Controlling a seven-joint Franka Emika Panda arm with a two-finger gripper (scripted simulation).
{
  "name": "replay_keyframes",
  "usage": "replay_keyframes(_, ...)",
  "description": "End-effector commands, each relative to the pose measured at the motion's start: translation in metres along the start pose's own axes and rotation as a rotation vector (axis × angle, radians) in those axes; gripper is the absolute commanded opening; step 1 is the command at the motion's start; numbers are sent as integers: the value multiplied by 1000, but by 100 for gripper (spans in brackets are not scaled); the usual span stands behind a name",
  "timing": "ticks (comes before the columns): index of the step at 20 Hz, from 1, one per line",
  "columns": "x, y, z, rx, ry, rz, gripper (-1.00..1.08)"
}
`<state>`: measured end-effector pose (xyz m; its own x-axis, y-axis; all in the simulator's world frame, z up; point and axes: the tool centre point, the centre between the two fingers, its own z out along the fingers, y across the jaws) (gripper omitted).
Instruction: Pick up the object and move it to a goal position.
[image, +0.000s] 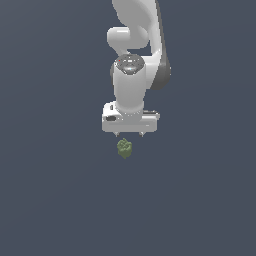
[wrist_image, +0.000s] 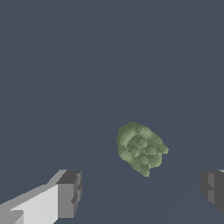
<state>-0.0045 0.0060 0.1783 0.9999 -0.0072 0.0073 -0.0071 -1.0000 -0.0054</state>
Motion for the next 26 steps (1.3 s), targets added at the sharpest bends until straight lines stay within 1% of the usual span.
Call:
replay_keyframes(1,0,0,0,0,0,0,100)
replay_keyframes(9,6,-8,-11,-8,14,-58,100)
replay_keyframes(19,6,-7,-9,-8,14,-75,100)
replay_keyframes(26,5,-4,-3,-9,11,-152,100)
